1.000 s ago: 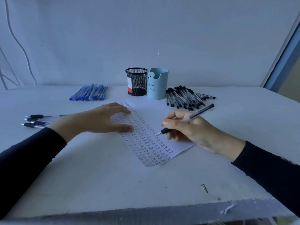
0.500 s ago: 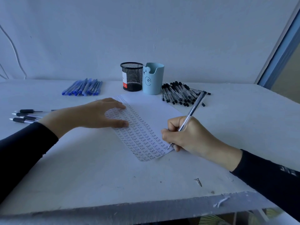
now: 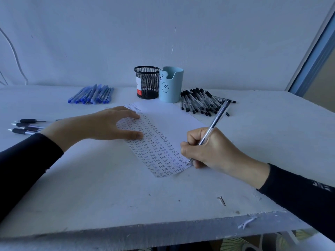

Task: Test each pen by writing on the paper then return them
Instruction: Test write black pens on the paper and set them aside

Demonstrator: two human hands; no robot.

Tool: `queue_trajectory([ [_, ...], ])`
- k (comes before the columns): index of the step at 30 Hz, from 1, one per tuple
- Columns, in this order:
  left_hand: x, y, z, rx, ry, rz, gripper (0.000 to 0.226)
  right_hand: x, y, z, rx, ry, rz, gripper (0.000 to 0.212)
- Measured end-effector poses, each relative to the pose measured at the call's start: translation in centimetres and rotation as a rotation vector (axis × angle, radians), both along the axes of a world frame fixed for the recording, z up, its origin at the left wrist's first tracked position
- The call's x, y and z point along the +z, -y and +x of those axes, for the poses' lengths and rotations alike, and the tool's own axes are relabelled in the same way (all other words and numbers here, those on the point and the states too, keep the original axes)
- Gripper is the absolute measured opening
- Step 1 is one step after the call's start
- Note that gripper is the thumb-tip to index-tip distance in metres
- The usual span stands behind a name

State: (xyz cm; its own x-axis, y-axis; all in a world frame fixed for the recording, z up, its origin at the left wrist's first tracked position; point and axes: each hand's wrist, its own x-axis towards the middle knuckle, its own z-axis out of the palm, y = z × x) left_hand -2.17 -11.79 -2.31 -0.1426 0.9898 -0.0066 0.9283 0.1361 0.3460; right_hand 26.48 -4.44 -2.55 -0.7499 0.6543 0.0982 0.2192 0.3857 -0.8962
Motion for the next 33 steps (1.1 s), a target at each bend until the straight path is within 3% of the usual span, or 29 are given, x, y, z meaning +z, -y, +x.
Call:
queue_trajectory([
  [16,0.07,0.01,0.21,-0.007,-0.003,-0.007,0.087,0.03,-0.21,0.07,-0.022,0.015,0.029,0.049],
  [20,0.14,0.04,0.19,-0.004,0.002,-0.013,0.099,0.02,-0.32,0.07,-0.023,0.008,0.015,0.049],
  [33,-0.06,0.12,0.04,-0.002,0.003,0.007,0.096,-0.08,-0.52,0.14,-0.035,-0.015,0.028,0.051],
])
